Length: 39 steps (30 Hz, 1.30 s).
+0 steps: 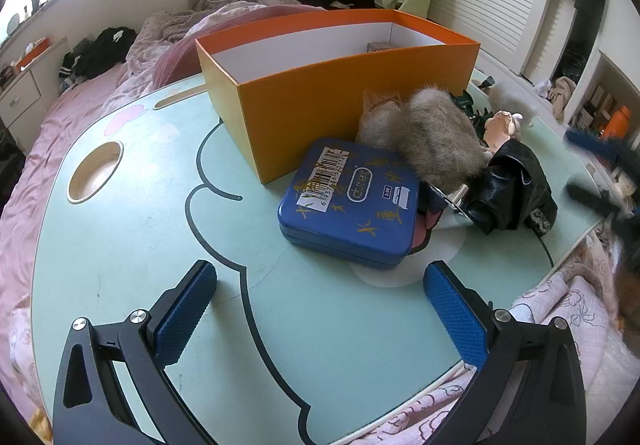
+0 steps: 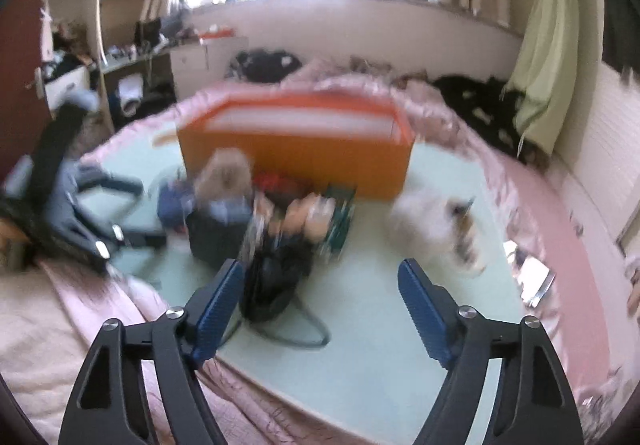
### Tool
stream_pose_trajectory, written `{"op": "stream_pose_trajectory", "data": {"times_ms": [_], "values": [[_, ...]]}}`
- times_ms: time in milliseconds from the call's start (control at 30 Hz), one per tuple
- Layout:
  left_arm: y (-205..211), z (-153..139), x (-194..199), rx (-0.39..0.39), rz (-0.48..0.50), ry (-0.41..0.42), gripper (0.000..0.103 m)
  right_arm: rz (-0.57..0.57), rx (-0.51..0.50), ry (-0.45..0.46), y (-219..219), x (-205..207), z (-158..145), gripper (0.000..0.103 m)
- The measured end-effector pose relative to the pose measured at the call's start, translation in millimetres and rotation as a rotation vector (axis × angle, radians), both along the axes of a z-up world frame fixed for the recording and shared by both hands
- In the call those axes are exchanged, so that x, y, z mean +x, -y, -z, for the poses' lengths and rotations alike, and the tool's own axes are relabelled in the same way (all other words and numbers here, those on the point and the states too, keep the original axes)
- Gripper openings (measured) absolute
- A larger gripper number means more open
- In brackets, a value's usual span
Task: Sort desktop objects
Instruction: 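Grasp the brown printed card box in the box with the right tool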
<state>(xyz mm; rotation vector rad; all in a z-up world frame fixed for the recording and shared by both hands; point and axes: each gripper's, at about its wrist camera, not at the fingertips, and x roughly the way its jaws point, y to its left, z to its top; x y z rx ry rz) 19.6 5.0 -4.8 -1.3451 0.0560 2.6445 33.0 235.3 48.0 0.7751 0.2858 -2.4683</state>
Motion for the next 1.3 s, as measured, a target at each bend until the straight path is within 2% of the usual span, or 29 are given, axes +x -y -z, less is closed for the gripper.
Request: {"op": "stream_pose_trajectory", "data": {"times_ms": [33,100,167,233,333,433,500,733,833,900,933,967,1000,1033,1100,1233,1300], "values": [[0.1,0.0,0.1,0.000,0.000,0.000,0.103,0.001,-0.019,-0.013,-2.0,0.2,-10.0,0.078],[-0.5,-0.1,0.1,-0.001,0.000,-0.001,0.103,0.020,-0.044,-0.022,-0.6,-14.8,-35.1,0.068],[-0.9,-0.4,0.1,0.000,0.000,-0.001,0.103,0.047,-0.042,0.027,8.8,-45.9,-53.9,0.048],[-1.2,-0.5,0.0,0.000,-0.001,-0.001,0.103,0.083,0.015,0.102,28.7,-86.2,-65.0,0.038],[-0.8,-1.5,0.7,-0.001,0.000,-0.002,0.103,0.109,0.115,0.245,62.2,-142.9,-63.5,0.038],[0.0,-1.8,1.2,0.000,0.000,-0.003,0.103,0.138,0.154,0.429,86.5,-194.1,-42.9,0.038],[-0.3,-3.4,2.1,0.002,0.000,-0.007,0.103,0.175,0.192,0.510,97.2,-218.3,-27.1,0.038],[0.9,-4.7,2.7,0.006,0.004,-0.014,0.103,0.316,0.308,0.582,107.6,-248.0,0.6,0.038],[1.2,-4.3,3.2,0.005,0.007,-0.017,0.103,0.336,0.339,0.613,115.5,-258.6,13.1,0.050],[1.1,-4.3,3.7,0.006,0.007,-0.018,0.103,0.356,0.414,0.603,123.6,-262.1,22.3,0.051],[1.0,-4.4,3.8,0.006,0.007,-0.019,0.103,0.359,0.467,0.579,129.0,-261.9,26.5,0.051],[0.7,-4.3,4.2,0.006,0.008,-0.019,0.103,0.347,0.472,0.552,132.1,-260.2,26.4,0.042],[0.9,-4.3,4.5,0.008,0.008,-0.020,0.103,0.331,0.431,0.573,130.9,-259.8,25.7,0.034],[0.9,-4.2,4.7,0.010,0.008,-0.021,0.103,0.317,0.389,0.605,127.6,-259.1,26.0,0.020],[0.8,-4.3,5.0,0.012,0.010,-0.023,0.103,0.286,0.284,0.655,120.1,-258.5,22.4,0.020],[0.7,-3.9,6.2,0.015,0.010,-0.026,0.103,0.260,0.206,0.538,107.0,-236.3,-2.9,0.018],[0.8,-3.8,6.4,0.015,0.010,-0.026,0.103,0.208,0.103,0.509,96.2,-211.2,-23.3,0.018]]}}
